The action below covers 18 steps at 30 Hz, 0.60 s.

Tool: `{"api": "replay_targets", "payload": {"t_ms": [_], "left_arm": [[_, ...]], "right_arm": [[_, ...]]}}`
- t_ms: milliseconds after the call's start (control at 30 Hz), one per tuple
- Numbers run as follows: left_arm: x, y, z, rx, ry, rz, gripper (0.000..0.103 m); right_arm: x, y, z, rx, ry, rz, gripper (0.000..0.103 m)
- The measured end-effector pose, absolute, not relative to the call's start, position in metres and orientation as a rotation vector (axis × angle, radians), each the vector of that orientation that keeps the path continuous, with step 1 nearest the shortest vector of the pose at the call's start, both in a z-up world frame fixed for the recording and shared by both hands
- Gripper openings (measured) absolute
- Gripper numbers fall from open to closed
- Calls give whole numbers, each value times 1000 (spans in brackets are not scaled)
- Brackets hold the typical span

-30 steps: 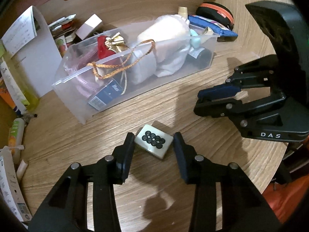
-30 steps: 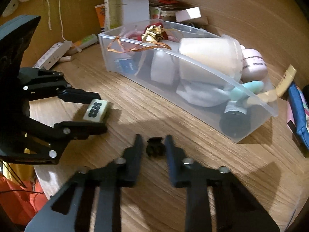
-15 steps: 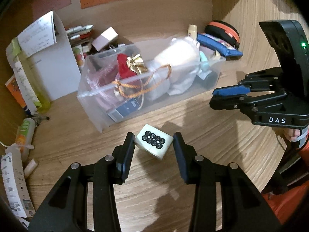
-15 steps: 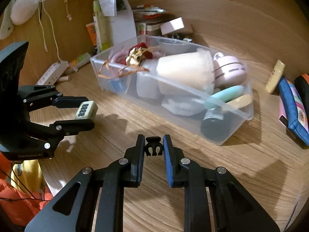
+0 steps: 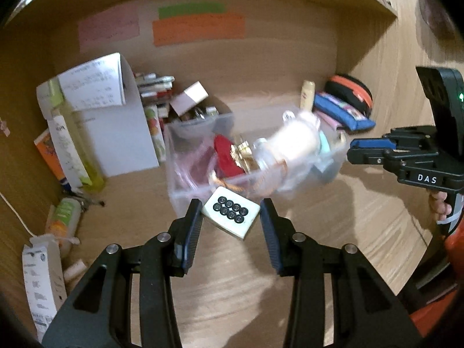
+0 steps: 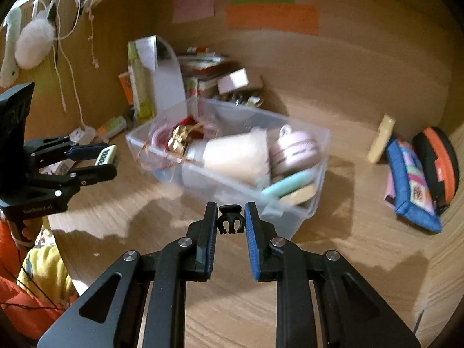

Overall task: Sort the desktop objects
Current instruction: 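Carry clip and tile into clear box and open both tools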

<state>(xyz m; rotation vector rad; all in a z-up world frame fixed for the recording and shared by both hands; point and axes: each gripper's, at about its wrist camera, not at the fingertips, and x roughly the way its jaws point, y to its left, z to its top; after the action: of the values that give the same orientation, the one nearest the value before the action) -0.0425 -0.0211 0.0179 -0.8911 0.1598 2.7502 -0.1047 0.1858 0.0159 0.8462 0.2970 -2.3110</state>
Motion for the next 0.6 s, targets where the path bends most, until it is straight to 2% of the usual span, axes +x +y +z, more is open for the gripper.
{"api": "replay_targets", "payload": {"t_ms": [233, 600], "left_arm": [[-70, -32, 28, -866, 106, 2779, 41], [-122, -43, 8, -988, 1, 2770, 41]], "right_arm": [[-124, 189, 27, 802, 289, -2348, 17], [-173, 181, 19, 860, 284, -2396, 17]]}}
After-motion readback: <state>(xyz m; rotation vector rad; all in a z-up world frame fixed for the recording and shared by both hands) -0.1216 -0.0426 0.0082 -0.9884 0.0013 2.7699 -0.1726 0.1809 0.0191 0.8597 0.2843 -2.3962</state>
